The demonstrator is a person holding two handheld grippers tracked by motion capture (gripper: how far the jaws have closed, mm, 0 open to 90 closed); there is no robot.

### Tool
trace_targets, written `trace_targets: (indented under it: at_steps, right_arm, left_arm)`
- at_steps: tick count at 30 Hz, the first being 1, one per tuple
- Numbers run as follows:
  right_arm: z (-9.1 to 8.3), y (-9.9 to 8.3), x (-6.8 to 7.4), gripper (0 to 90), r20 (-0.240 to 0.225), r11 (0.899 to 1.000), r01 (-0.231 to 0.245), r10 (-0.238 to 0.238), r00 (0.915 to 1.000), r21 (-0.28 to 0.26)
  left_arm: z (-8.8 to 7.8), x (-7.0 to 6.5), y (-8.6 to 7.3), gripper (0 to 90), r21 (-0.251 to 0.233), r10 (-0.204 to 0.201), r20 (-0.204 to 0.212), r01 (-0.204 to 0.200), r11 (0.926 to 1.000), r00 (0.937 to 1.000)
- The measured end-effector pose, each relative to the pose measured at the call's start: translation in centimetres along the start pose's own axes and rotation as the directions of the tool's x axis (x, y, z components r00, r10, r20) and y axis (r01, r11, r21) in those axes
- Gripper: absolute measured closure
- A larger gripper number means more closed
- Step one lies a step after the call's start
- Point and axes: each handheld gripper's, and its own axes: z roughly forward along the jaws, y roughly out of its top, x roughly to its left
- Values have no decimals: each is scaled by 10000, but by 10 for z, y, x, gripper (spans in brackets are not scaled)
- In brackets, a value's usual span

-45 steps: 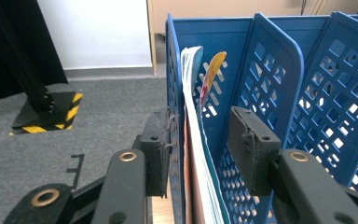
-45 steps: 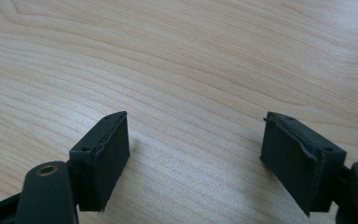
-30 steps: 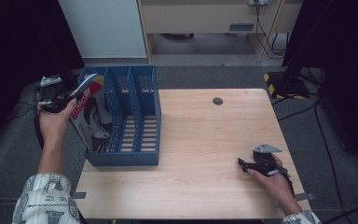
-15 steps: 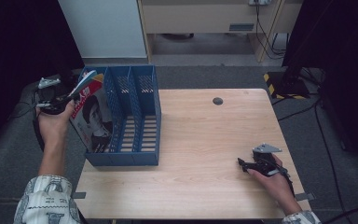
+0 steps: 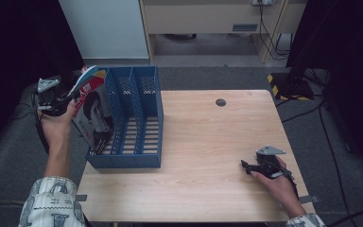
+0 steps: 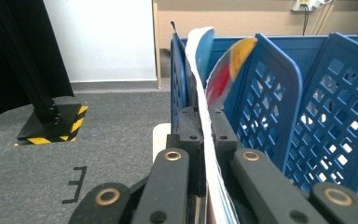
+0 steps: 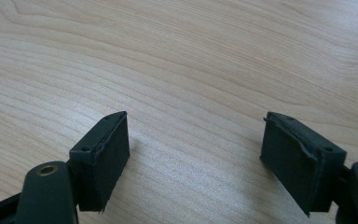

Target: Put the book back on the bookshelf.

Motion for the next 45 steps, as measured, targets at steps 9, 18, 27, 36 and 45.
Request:
trace_targets:
  at_steps: [9, 18, 27, 36, 45]
  right_arm:
    - [0, 0, 0, 235, -7, 10000, -8, 8, 10000, 2]
    - [0, 0, 0, 235, 1, 10000, 1, -1, 10000, 0]
    - [0, 0, 0, 235, 2, 10000, 0, 0, 10000, 1]
    - [0, 0, 0, 235, 23, 10000, 10, -10, 10000, -21]
    - [0, 0, 0, 235, 30, 10000, 10, -10, 10000, -23]
  left_arm:
    - [3, 0, -4, 866, -97, -47, -17, 47, 9999, 10000]
    - [5, -1, -6, 864, 48, 13, -65, -13, 10000, 10000]
    - [5, -3, -7, 749, -18, 135, -13, -135, 9999, 9999]
    - [-3, -8, -4, 463, -537, 449, 110, -443, 9976, 9989]
    - [-15, -14, -3, 361, -910, 907, 382, -870, 9920, 9951]
